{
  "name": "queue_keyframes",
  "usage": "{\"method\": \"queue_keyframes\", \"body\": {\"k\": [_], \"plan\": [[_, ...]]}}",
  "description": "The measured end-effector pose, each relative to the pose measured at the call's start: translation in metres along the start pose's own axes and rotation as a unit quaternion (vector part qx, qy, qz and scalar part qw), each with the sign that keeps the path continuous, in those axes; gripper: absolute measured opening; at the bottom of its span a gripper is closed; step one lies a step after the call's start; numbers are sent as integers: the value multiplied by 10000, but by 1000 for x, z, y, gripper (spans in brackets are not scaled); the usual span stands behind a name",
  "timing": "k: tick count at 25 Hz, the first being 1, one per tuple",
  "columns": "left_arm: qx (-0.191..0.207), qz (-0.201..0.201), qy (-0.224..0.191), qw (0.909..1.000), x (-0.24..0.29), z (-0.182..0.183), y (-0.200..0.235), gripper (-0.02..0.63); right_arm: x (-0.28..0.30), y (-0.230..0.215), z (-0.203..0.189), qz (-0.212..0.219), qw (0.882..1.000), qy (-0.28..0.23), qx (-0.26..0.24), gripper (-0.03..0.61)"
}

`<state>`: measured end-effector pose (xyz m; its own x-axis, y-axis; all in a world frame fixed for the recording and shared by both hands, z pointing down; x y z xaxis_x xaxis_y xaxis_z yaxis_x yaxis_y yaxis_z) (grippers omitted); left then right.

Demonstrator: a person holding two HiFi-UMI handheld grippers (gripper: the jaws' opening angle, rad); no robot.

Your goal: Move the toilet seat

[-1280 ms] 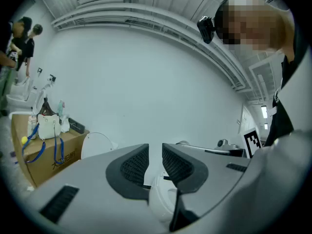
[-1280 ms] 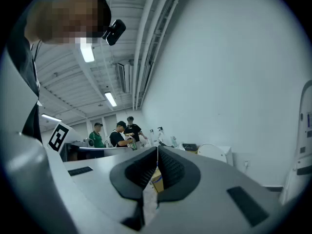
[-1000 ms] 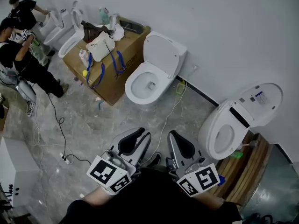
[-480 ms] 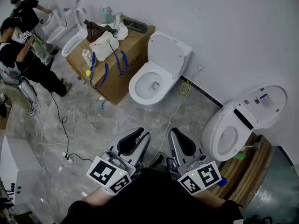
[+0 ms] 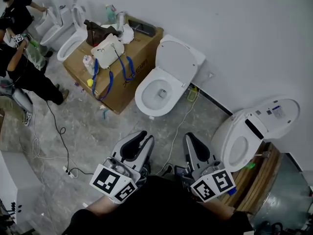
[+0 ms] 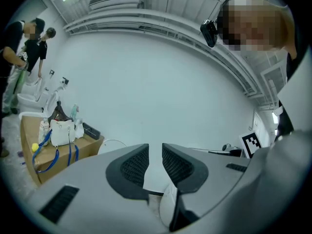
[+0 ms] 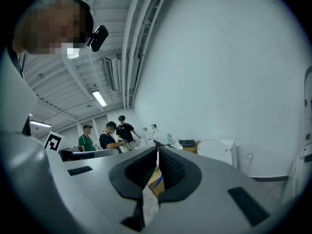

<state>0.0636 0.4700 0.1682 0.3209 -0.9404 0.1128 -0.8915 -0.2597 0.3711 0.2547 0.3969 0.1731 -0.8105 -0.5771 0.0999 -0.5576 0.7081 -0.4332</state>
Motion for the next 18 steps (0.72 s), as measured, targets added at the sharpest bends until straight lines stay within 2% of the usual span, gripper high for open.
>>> {"method": "queue_keyframes", "body": {"k": [3,6,12,15,18], "plan": [[43,-164,69,9998,5,11,35,92,31,6,-3,-266,9996,5,2,34],[260,-347,109,9990,5,23,64,92,58,16,-7,-485,9988,23,-11,34],[526,-608,36,9968,-1,34,107,92,94,33,-13,-846,9964,3,-86,34],[704,-631,-113,9955,-5,41,122,73,107,40,-10,-887,9958,60,-225,34],[697,-410,-424,9958,-6,50,134,46,122,40,-5,-894,9954,98,-317,34]]}}
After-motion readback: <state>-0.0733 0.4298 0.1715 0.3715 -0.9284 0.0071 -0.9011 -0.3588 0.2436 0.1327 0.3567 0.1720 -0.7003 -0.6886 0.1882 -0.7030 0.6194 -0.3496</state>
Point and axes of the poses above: the fingertips, and each gripper's own axes: x forward along the fingers, y to its left, z out of its top, the point moved 8 cm from there along -x, backward along the fingers, and after that the axes turned 1 degree about x, right-handed, at the moved point
